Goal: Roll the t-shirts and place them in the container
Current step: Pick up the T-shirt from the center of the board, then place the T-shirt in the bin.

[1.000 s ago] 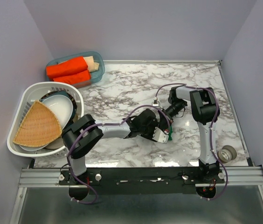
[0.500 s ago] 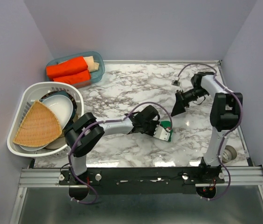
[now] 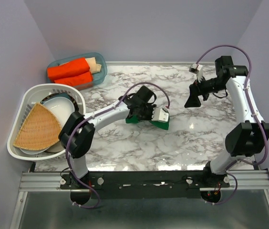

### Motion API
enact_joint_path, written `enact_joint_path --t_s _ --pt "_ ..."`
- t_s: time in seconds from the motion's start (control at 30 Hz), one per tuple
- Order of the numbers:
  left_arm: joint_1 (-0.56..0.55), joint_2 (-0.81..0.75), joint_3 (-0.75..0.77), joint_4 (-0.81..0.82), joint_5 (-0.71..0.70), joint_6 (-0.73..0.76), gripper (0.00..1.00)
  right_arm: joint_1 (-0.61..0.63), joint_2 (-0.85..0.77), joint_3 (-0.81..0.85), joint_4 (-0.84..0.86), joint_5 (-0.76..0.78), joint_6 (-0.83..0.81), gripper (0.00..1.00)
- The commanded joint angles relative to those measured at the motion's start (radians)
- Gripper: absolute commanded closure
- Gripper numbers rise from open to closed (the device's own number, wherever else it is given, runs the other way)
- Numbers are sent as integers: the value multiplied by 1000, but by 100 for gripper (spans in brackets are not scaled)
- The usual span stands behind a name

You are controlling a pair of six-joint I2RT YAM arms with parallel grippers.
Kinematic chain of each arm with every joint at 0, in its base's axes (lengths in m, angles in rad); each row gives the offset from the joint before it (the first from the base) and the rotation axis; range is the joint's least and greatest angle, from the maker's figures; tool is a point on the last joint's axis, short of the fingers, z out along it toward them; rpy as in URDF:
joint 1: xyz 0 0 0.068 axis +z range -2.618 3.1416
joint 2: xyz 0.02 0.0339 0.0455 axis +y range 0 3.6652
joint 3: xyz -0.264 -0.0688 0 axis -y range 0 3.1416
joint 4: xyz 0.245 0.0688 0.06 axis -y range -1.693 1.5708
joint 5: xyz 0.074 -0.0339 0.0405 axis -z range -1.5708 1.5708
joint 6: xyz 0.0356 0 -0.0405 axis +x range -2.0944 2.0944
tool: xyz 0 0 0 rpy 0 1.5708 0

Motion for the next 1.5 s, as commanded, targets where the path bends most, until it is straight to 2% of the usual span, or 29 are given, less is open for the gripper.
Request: enact_joint_path --t_s 0.0,0.2,0.37,0.4,0.53,0.63,0.8,0.83,0.93,1.07,1.23,1.47 --pt "85 -91 106 -92 48 15 100 3 -89 -39 109 128 122 0" --pt "208 -56 317 -262 30 65 100 2 -94 -92 198 104 228 0" --pt "318 10 555 -386 -22 117 100 3 -45 -23 232 70 270 0" --pt "370 39 587 -409 -29 127 100 3 -38 -9 238 73 280 0" --pt "505 130 768 -408 -49 157 100 3 -26 19 260 73 293 0" --pt "603 196 849 -373 -24 220 100 3 -2 34 255 45 313 0" --pt "702 308 926 -334 -27 355 100 3 34 36 226 70 280 0" --pt "714 319 926 -334 -35 431 100 3 37 37 224 83 277 0" --pt "762 349 913 -304 -27 522 100 3 44 37 227 113 283 0" --pt "841 414 963 -280 17 584 100 3 55 20 220 160 271 0" --pt "927 520 1038 -235 73 564 100 5 71 -20 192 208 231 0" --pt "983 528 980 -216 116 559 100 3 118 25 154 266 211 0"
